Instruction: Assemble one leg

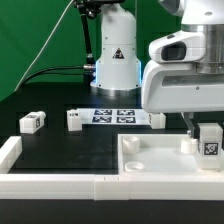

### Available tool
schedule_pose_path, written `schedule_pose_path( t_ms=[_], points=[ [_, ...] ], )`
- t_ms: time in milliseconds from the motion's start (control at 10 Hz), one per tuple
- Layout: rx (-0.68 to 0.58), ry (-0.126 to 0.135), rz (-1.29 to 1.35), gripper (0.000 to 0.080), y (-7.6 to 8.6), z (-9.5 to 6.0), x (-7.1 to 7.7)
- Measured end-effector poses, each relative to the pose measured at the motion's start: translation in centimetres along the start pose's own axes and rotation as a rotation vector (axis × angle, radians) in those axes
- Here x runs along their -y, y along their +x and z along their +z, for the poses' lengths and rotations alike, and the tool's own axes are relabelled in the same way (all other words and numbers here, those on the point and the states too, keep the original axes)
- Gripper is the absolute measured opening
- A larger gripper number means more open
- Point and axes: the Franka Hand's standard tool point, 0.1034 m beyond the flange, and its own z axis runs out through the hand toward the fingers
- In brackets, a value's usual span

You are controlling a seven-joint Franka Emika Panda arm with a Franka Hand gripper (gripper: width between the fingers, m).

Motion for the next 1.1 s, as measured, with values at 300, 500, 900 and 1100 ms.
schedule_pose_path(
  t_ms=[300, 500, 900, 1100],
  points=[
    [0.003, 0.016, 0.392, 0.0291, -0.03, 0.01, 0.21],
    [0.003, 0.012, 0.619, 0.0291, -0.08, 0.04, 0.4],
    [0.016, 0.034, 1.143, 0.0292, -0.13, 0.16, 0.51],
    [0.026, 0.042, 1.362, 0.0292, -0.1, 0.24, 0.44]
  ],
)
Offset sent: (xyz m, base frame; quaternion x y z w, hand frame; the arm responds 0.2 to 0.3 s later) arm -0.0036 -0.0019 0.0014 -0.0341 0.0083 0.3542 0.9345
